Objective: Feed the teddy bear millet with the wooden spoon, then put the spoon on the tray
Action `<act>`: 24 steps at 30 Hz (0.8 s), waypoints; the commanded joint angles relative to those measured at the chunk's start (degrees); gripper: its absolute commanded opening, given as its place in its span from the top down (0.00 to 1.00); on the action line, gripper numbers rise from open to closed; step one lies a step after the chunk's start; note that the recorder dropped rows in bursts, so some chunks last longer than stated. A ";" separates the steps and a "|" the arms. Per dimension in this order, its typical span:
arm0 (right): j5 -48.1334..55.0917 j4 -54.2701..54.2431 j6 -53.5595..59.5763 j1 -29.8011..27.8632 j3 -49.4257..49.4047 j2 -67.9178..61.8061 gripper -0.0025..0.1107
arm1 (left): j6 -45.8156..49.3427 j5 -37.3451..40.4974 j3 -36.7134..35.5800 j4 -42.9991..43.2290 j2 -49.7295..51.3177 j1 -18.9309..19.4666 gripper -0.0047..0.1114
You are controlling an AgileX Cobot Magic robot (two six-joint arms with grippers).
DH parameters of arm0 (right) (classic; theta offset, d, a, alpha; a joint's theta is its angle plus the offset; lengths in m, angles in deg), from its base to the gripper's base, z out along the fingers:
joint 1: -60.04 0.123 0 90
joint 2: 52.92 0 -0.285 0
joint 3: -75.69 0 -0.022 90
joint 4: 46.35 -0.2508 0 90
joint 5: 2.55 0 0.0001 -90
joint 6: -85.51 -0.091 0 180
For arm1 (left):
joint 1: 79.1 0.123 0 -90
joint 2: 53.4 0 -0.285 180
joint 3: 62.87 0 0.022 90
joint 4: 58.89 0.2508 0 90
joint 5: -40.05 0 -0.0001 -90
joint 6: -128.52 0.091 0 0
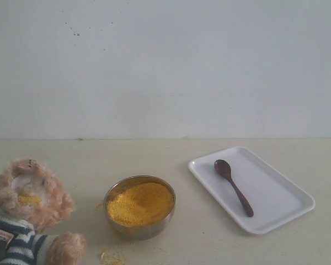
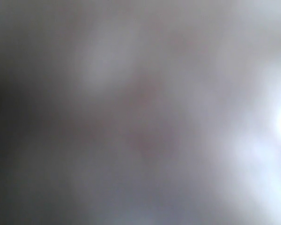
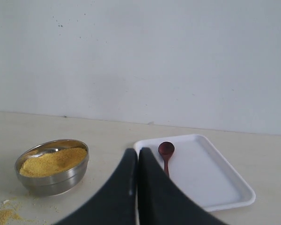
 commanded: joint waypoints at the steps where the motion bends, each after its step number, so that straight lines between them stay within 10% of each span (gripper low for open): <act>1: -0.47 0.01 0.39 -0.04 0.03 0.31 0.98 | 0.27 2.48 -0.13 -1.04 -0.41 0.07 0.93; 24: -0.47 0.01 0.39 -0.04 0.03 0.31 0.98 | 14.01 2.02 7.69 -13.23 24.85 0.07 0.93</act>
